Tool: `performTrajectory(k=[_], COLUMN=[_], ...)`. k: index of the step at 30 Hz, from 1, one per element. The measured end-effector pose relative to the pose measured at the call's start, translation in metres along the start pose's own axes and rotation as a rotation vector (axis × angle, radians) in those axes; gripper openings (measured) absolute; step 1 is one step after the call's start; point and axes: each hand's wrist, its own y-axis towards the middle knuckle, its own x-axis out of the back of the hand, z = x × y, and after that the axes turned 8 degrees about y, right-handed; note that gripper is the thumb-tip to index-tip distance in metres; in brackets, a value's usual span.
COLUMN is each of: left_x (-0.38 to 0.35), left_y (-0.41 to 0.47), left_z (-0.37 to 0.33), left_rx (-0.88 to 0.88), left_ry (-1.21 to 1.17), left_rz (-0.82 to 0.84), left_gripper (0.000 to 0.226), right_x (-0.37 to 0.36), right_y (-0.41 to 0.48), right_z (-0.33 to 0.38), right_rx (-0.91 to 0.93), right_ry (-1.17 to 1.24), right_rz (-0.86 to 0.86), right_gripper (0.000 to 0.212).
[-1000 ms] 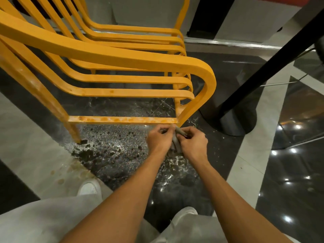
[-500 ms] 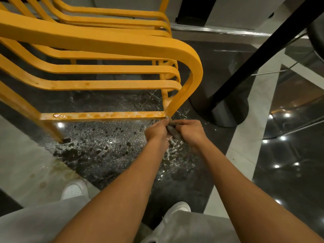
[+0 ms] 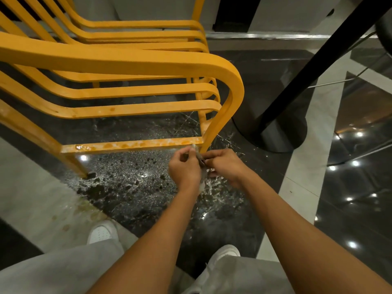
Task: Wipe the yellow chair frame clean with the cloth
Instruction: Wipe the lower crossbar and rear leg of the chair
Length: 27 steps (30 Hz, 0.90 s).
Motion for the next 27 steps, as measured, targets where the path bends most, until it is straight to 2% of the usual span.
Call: performTrajectory(k=[2, 5, 15, 18, 22, 27], left_x=[0.003, -0.004, -0.017, -0.012, -0.007, -0.016], left_y=[0.005, 0.018, 0.025, 0.024, 0.021, 0.023], left_z=[-0.008, -0.021, -0.036, -0.050, -0.050, -0.037], left_rx=[-0.247, -0.433, -0.541, -0.507, -0.535, -0.670], left_ry=[0.172, 0.416, 0.854, 1.017, 1.004, 1.012], left_rz=[0.002, 0.014, 0.081, 0.111, 0.062, 0.113], left_gripper=[0.005, 0.014, 0.016, 0.019, 0.019, 0.016], right_x=[0.005, 0.015, 0.019, 0.016, 0.014, 0.018], right_y=[0.001, 0.003, 0.003, 0.001, 0.001, -0.002], right_z=[0.003, 0.003, 0.005, 0.007, 0.010, 0.010], right_rx=[-0.009, -0.043, -0.082, -0.085, -0.074, -0.076], right_ry=[-0.010, -0.012, -0.040, -0.053, -0.070, -0.131], right_rz=[0.000, 0.019, 0.088, 0.103, 0.114, 0.117], right_gripper=[0.031, 0.027, 0.021, 0.024, 0.027, 0.023])
